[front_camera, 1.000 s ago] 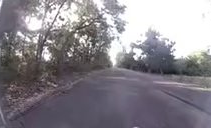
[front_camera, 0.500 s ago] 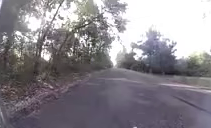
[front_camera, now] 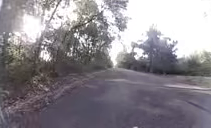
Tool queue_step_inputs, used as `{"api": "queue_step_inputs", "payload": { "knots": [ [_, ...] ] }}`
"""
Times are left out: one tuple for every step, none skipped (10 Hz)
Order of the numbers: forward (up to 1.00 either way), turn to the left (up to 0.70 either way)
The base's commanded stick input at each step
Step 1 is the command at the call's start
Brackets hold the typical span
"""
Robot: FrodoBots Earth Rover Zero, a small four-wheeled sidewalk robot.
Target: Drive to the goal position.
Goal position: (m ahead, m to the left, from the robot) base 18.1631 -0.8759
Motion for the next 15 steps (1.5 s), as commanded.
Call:
{"api": "queue_step_inputs", "payload": {
  "knots": [
    [0.70, -0.03],
    [0.70, -0.02],
    [0.70, -0.01],
    [0.70, 0.00],
    [0.70, 0.00],
    [0.70, 0.00],
    [0.70, 0.00],
    [0.70, 0.00],
    [0.70, 0.00],
    [0.70, 0.00],
    [0.70, 0.00],
    [0.70, 0.00],
    [0.70, 0.00],
    [0.70, 0.00],
    [0.70, 0.00]
  ]
}}
